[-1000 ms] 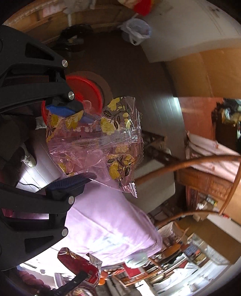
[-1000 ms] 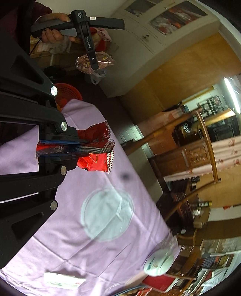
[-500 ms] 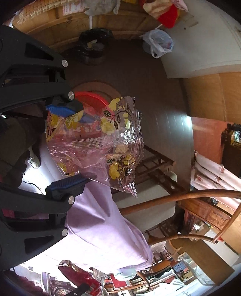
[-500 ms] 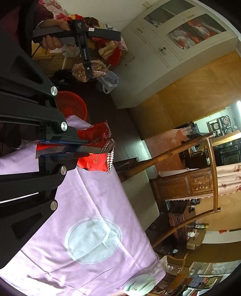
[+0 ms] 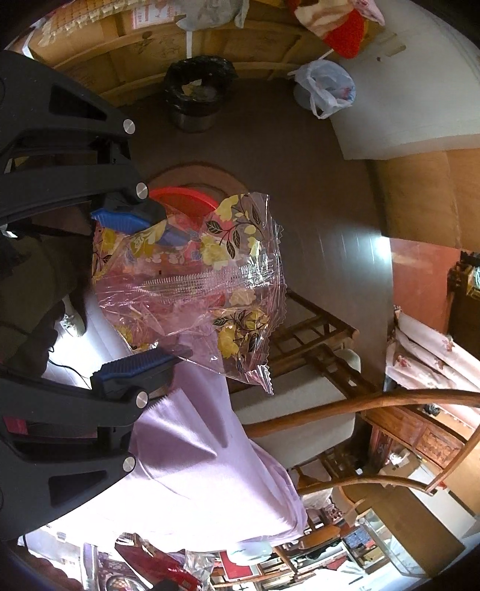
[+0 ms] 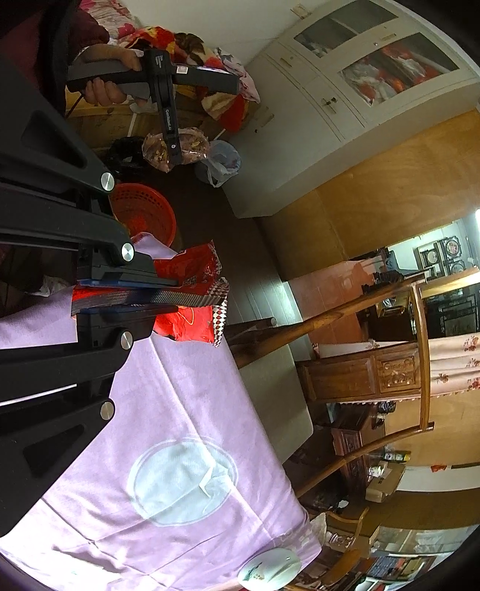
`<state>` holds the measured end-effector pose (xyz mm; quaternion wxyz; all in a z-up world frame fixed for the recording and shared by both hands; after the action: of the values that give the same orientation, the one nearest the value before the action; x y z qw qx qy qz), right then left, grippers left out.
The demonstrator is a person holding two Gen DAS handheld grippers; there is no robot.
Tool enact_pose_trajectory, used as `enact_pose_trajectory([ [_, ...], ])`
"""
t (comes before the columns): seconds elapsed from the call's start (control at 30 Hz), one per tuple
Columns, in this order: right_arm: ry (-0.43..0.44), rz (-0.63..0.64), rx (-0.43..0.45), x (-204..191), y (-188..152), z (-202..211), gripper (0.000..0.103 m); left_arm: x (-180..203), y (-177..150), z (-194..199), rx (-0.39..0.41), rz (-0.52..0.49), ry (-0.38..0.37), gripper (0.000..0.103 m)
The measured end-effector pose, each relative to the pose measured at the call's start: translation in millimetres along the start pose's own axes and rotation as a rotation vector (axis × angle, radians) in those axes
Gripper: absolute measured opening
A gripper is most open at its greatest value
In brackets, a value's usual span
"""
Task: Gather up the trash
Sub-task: 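Carry the floral bag and chip packet over to the red basket, then open the left tool to drop the floral bag into the basket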
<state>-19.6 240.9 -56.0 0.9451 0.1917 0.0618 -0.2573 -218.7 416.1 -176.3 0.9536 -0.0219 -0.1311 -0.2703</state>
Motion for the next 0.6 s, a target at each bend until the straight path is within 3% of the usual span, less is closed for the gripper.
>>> enact_pose_trajectory([
  [0.37,0.001,0.03,-0.001,-4,0,3,0.008,-29,-20,-18,-0.066,0.044,0.026,0.055],
  [0.6,-0.009,0.025,0.006,-5,-2,6,0.008,-26,-19,-24,-0.077,0.035,0.024,0.055],
])
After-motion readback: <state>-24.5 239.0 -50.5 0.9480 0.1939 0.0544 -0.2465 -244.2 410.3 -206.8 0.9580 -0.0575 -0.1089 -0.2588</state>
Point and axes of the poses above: each gripper's, at about its wrist camera, not at the fingertips, and z roughly against the way its jaws point, x to its right, y to its top, the point moved 10 cm from there along -z, roughly the way its jaws point, and after that the axes turned 14 degrees about -x, right-handed, at the moved point
